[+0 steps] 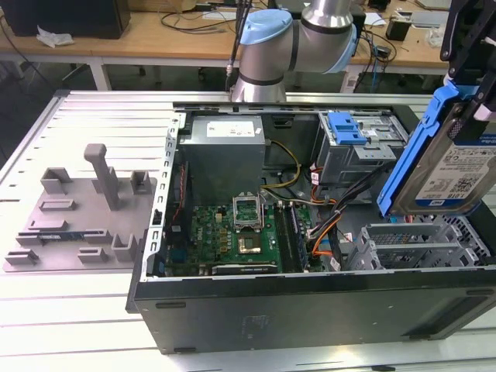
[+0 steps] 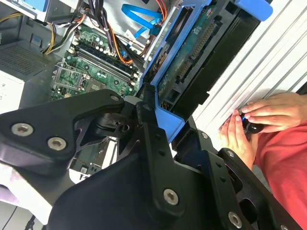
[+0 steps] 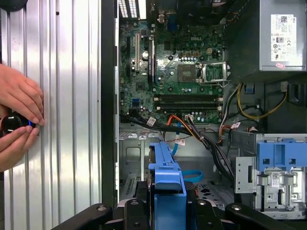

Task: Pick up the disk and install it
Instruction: 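Insert the disk into the insertion slot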

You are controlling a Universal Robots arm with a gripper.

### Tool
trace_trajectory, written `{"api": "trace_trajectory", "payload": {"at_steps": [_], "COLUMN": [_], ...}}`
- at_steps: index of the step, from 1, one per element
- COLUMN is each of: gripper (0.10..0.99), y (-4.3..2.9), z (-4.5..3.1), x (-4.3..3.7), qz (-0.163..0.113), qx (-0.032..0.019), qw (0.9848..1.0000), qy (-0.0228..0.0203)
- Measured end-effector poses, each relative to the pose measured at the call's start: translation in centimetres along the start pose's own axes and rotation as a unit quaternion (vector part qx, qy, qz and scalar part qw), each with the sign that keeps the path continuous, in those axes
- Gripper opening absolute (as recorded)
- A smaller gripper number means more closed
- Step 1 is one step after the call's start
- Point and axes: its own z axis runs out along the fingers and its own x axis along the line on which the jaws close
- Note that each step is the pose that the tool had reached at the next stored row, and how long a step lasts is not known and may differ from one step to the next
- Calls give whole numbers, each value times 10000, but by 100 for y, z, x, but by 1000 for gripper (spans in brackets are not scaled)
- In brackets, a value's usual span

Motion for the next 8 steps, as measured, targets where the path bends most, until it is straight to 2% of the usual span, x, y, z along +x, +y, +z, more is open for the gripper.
{"api": "trace_trajectory", "payload": {"at_steps": [8], "gripper": [369], "y": [1], "z": [41], "x": [0], "qz": [-70], "qx": [0], "qw": [10000], "qy": [1]}}
